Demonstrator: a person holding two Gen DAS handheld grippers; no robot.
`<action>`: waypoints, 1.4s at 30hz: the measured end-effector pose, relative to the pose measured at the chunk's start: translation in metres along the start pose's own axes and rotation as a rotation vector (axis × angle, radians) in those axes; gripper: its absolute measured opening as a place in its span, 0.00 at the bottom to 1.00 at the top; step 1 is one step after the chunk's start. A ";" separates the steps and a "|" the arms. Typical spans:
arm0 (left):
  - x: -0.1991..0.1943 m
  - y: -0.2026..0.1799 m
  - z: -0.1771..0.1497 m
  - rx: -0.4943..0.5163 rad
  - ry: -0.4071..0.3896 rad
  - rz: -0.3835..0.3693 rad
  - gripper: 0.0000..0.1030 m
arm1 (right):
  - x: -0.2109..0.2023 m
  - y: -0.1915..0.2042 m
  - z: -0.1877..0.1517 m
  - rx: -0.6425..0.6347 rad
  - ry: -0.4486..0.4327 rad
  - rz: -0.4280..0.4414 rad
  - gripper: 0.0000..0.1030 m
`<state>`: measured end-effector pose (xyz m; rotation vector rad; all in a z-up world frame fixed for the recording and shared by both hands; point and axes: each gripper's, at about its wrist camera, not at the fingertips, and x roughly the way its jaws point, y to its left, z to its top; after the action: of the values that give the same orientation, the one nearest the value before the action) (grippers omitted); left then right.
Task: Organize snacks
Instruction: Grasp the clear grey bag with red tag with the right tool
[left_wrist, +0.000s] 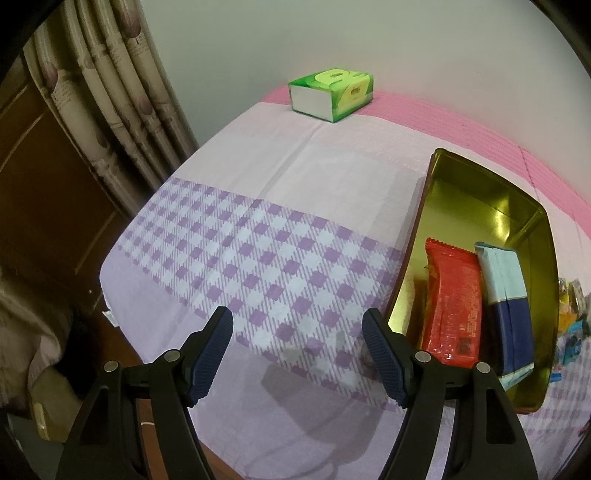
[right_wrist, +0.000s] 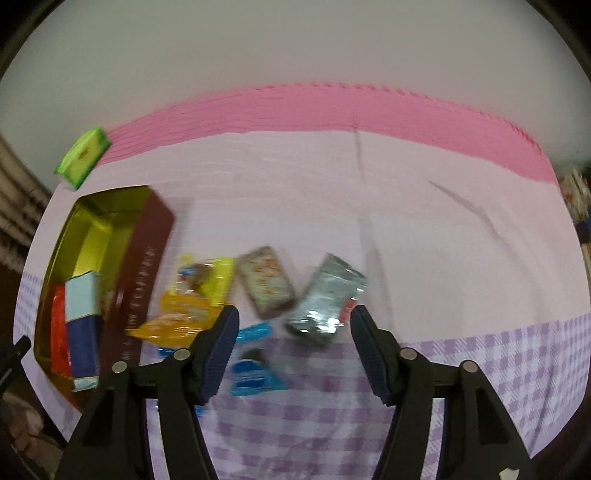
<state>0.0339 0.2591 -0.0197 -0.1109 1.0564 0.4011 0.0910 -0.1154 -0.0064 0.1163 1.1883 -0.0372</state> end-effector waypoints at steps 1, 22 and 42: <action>0.000 -0.001 0.000 0.005 -0.002 0.002 0.71 | 0.002 -0.004 0.000 0.016 0.008 0.006 0.51; -0.001 -0.008 -0.001 0.033 -0.008 0.004 0.71 | 0.035 -0.014 -0.006 -0.008 0.001 -0.077 0.39; -0.060 -0.096 -0.018 0.272 -0.076 -0.192 0.71 | 0.031 -0.049 -0.033 -0.107 -0.197 -0.095 0.32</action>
<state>0.0293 0.1494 0.0130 0.0450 1.0056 0.0854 0.0680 -0.1596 -0.0504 -0.0379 0.9965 -0.0670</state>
